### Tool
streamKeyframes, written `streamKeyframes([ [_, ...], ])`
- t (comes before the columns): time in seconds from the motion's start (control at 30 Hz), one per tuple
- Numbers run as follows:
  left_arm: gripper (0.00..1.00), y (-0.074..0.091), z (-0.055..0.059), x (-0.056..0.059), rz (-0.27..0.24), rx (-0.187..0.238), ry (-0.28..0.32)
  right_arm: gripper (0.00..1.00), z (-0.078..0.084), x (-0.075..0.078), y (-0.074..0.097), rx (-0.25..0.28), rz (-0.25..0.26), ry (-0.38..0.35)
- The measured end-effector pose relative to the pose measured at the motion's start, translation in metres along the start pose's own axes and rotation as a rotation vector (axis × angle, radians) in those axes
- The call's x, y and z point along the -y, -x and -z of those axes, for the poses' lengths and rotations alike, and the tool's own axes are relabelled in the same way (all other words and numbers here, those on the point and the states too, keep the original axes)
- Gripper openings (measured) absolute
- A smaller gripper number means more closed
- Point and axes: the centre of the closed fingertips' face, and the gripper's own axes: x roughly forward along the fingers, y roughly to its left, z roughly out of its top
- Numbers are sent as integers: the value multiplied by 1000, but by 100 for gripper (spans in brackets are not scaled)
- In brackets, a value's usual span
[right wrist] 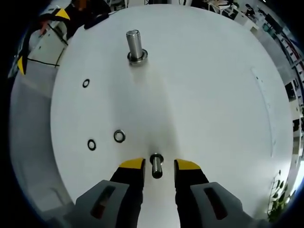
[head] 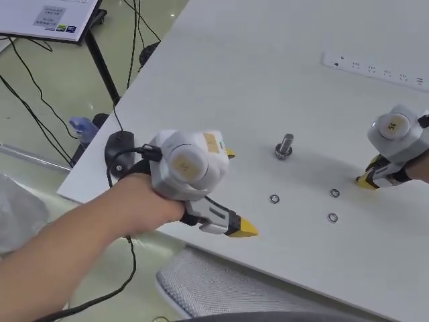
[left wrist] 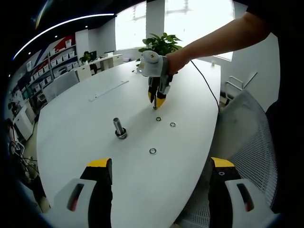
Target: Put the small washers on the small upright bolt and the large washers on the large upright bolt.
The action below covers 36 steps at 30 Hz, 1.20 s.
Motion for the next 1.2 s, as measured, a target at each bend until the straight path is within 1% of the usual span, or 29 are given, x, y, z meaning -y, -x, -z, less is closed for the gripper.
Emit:
streamKeyframes([
  [0.2, 83, 2, 1, 2, -1, 2, -2, 28, -11, -2, 9, 17, 4, 34],
  [0.27, 83, 3, 2, 4, 0, -2, -2, 28, -16, -2, 11, 21, 8, 50],
  [0.37, 83, 6, 2, 5, -1, -3, -8, 29, -27, -4, 17, 43, 7, 59],
  [0.5, 83, 10, 2, 2, -15, -6, -13, 30, -37, -9, 23, 54, 12, 97],
  [0.6, 83, 13, -1, 0, -22, 9, -5, 30, -46, -16, 26, 75, 4, 107],
  [0.73, 84, 14, -3, -3, -33, 12, -5, 30, -49, -23, 26, 85, -5, 122],
  [0.8, 84, 14, -3, -3, -38, 15, 0, 31, -49, -25, 26, 87, -1, 133],
  [0.9, 86, 13, -3, 1, -32, 11, -4, 34, -51, -28, 27, 110, -11, 118],
  [1.13, 85, 11, -2, 4, -20, 7, -7, 34, -49, -42, 23, 122, -37, 139],
  [1.2, 85, 11, -1, 4, -19, 5, -5, 34, -48, -47, 20, 125, -52, 143],
])
